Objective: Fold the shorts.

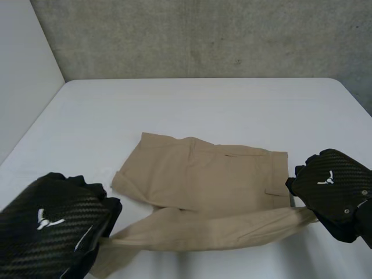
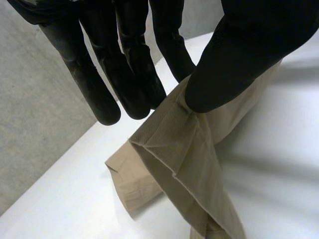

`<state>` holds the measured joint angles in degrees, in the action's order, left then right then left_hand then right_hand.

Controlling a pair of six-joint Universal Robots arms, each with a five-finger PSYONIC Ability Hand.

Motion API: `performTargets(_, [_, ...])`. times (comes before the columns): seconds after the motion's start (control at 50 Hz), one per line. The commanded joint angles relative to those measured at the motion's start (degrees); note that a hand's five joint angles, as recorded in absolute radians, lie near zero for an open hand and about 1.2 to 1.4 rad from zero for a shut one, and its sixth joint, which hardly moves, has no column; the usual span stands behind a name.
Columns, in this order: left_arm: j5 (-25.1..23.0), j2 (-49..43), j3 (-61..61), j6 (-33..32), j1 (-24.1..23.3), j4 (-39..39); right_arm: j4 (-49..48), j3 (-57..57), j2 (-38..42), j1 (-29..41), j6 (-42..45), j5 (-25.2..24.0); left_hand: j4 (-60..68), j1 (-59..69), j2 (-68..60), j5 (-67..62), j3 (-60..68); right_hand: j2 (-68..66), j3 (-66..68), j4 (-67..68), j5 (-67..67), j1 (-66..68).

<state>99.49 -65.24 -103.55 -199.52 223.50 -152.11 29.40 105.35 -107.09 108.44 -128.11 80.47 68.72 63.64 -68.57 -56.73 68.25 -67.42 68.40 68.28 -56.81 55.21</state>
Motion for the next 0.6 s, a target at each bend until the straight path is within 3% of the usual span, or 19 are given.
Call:
performTargets(0.02, [-4.2, -11.2, -2.7, -1.0, 5.5, -14.3, -5.7, -0.7, 11.8, -3.7, 0.1, -1.4, 11.3, 16.4, -11.4, -13.3, 11.7, -12.6, 11.6, 11.7, -13.2, 24.8])
performTargets(0.12, [-12.5, -19.6, -0.6, -3.8, 14.1, -22.6, -10.3, -3.1, 17.7, -3.2, -0.1, -1.2, 11.3, 16.4, -11.4, -13.3, 11.7, -12.6, 11.6, 11.7, -13.2, 24.8])
performTargets(0.22, [-18.7, -32.9, 6.8, -6.8, 17.1, -29.2, -16.1, -7.9, 25.7, -2.3, -1.0, -0.3, 11.3, 16.4, -11.4, -13.3, 11.7, -12.6, 11.6, 11.7, -13.2, 24.8])
performTargets(0.4, [-17.9, -60.1, 33.7, -13.8, 18.1, -31.6, -31.9, -17.9, 39.4, 2.4, -0.4, 4.7, 11.3, 16.4, -11.4, -13.3, 11.7, -12.6, 11.6, 11.7, -13.2, 24.8])
performTargets(0.54, [-18.5, -71.8, 45.4, -18.1, 18.7, -38.0, -44.8, -24.9, 49.4, 3.1, 3.7, 7.1, 11.3, 16.4, -11.4, -13.3, 11.7, -12.6, 11.6, 11.7, -13.2, 24.8])
performTargets(0.6, [-18.5, -75.8, 48.6, -19.1, 19.2, -43.0, -45.5, -27.5, 53.0, 3.1, 5.4, 8.2, 11.3, 16.4, -11.4, -13.3, 11.7, -12.6, 11.6, 11.7, -13.2, 24.8])
